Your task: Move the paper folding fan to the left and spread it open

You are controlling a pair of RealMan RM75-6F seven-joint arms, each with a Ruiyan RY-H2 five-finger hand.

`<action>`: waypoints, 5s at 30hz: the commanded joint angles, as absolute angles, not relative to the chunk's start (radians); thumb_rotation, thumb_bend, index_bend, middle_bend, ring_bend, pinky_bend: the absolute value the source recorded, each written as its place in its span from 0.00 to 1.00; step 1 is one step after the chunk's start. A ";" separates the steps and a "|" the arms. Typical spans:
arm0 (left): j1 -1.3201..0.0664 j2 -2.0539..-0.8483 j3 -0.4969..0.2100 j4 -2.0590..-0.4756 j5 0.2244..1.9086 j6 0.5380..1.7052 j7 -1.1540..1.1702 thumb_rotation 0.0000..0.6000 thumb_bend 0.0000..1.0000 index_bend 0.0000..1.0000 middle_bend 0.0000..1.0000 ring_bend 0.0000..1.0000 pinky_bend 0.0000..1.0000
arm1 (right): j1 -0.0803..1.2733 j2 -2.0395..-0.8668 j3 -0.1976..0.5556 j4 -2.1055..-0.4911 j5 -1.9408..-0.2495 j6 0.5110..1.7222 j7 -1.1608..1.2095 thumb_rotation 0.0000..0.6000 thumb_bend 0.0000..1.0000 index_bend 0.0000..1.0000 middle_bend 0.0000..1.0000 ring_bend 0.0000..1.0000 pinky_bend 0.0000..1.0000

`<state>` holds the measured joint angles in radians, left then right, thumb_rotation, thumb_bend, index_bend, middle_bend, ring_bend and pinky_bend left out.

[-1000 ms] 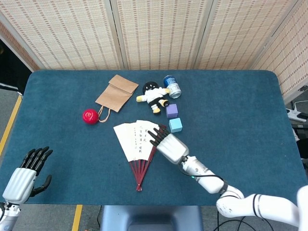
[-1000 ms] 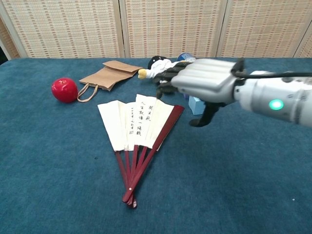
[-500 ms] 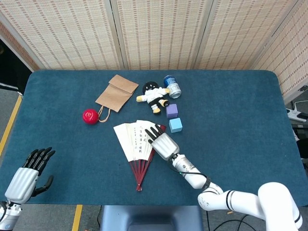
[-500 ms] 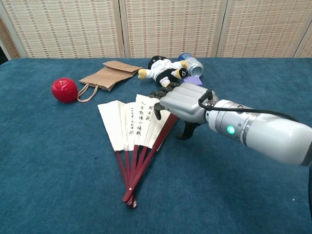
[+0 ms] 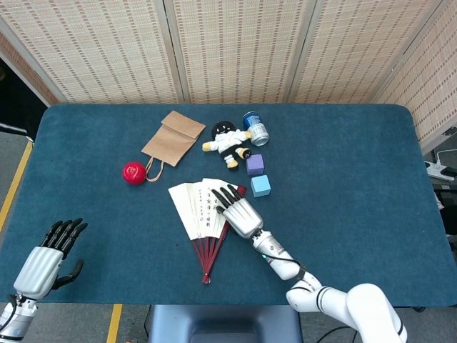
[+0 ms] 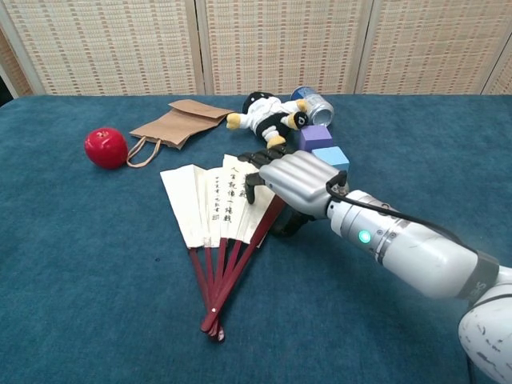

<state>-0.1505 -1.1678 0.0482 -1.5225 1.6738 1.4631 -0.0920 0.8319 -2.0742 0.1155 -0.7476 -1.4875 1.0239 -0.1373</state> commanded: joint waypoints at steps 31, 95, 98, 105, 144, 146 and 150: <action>-0.213 -1.280 0.028 -1.403 1.594 1.338 -0.594 1.00 0.50 0.11 0.00 0.00 0.06 | 0.936 -1.871 0.306 -1.300 -1.471 1.165 -0.358 1.00 0.60 0.61 0.09 0.00 0.07; -0.282 -1.555 -0.147 -1.470 1.384 1.211 -1.004 1.00 0.46 0.19 0.00 0.00 0.07 | 1.335 -2.016 0.662 -1.453 -0.831 1.221 -0.671 1.00 0.60 0.59 0.11 0.00 0.09; -0.288 -1.559 -0.145 -1.452 1.389 1.200 -1.014 1.00 0.46 0.19 0.00 0.00 0.07 | 1.335 -2.008 0.664 -1.458 -0.826 1.224 -0.670 1.00 0.60 0.59 0.11 0.00 0.09; -0.319 -1.563 -0.168 -1.466 1.407 1.185 -1.030 1.00 0.47 0.19 0.00 0.00 0.07 | 1.345 -2.010 0.657 -1.441 -0.812 1.216 -0.661 1.00 0.60 0.59 0.11 0.00 0.09; -0.327 -1.728 -0.395 -1.194 1.186 1.295 -0.771 1.00 0.64 0.80 0.29 0.08 0.11 | 1.135 -1.775 0.471 -1.777 -1.054 1.390 -0.616 1.00 0.60 0.57 0.11 0.00 0.09; -0.330 -1.734 -0.390 -1.176 1.194 1.294 -0.773 1.00 0.64 0.77 0.29 0.08 0.11 | 1.120 -1.774 0.447 -1.784 -1.085 1.408 -0.617 1.00 0.60 0.57 0.11 0.00 0.09; -0.334 -1.741 -0.386 -1.136 1.197 1.279 -0.791 1.00 0.62 0.66 0.28 0.08 0.10 | 1.066 -1.769 0.383 -1.814 -1.150 1.467 -0.638 1.00 0.60 0.56 0.11 0.00 0.10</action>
<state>-0.3317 -1.7371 -0.3877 -1.1465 1.1956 1.2859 -0.7833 1.0933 -1.7743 0.4127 -1.7969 -1.1206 1.4372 -0.6252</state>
